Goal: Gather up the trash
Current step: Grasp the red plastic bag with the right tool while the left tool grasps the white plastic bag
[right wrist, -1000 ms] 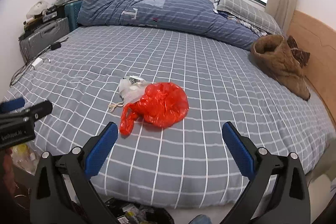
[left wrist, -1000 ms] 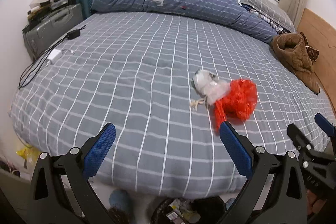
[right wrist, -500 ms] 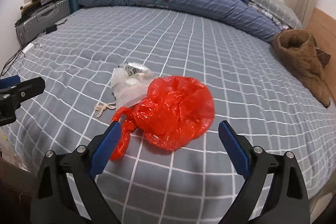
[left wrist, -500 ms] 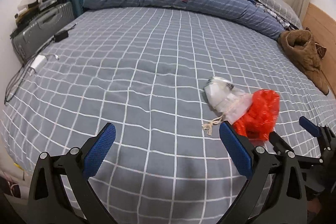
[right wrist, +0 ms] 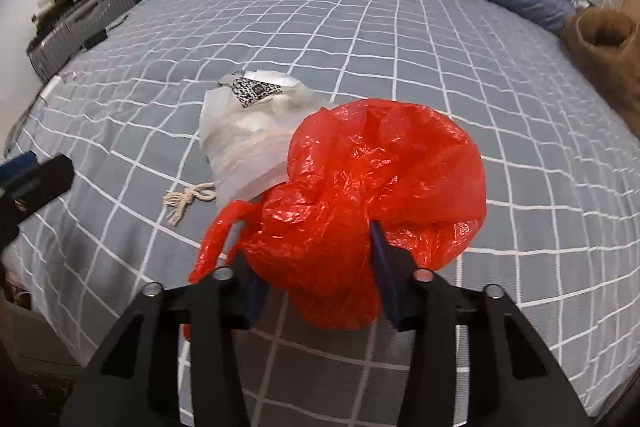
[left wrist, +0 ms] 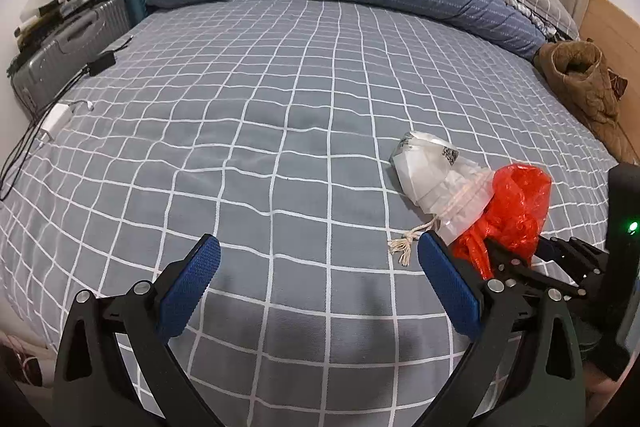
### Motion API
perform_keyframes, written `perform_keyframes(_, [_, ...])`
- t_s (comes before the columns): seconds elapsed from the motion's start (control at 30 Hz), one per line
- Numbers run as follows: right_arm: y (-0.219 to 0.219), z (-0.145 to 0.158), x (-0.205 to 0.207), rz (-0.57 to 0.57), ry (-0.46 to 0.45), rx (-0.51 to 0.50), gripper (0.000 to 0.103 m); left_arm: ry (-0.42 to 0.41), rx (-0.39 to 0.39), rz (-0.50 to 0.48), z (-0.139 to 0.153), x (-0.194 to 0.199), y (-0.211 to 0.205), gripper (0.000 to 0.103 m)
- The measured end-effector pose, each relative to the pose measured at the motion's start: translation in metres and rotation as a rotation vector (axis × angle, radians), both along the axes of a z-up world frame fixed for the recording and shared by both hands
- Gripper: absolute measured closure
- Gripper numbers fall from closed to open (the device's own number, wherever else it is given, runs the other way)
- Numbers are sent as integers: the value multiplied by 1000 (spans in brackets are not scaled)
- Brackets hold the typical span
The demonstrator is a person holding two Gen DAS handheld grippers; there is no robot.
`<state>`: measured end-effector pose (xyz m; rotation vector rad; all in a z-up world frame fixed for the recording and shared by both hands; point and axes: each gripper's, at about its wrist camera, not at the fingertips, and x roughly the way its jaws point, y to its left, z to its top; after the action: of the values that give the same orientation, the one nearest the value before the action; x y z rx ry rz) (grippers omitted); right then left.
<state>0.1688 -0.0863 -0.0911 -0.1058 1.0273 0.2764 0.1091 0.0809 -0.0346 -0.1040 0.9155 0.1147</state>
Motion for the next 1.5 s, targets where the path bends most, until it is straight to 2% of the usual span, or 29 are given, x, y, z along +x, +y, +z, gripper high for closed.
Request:
perform_keyframes(0.33, [-32, 28, -16, -34, -61, -22, 68, -4, 1, -25, 0, 6, -18, 6])
perform_keyframes(0.67, [-86, 59, -20, -116, -153, -65, 68, 10, 5, -110, -14, 33, -59, 6])
perform_keyframes(0.77, [-102, 60, -16, -136, -158, -76, 68, 26, -12, -112, -23, 41, -64, 6])
perform_keyframes(1.03, [-119, 55, 0, -157, -142, -25, 68, 43, -21, -114, -33, 76, -74, 6])
perform_keyframes(1.3, [-123, 46, 14, -172, -119, 15, 68, 72, 8, -139, -49, 109, -90, 6])
perform_keyframes(1.4, [-121, 44, 17, -166, -113, 22, 68, 93, 10, -151, -58, 117, -95, 12])
perform_keyframes(1.47, [-117, 41, 18, -160, -107, 17, 68, 108, -8, -166, -63, 121, -99, 27])
perform_keyframes(1.5, [-116, 40, 18, -157, -106, 17, 68, 109, -18, -178, -64, 120, -99, 29])
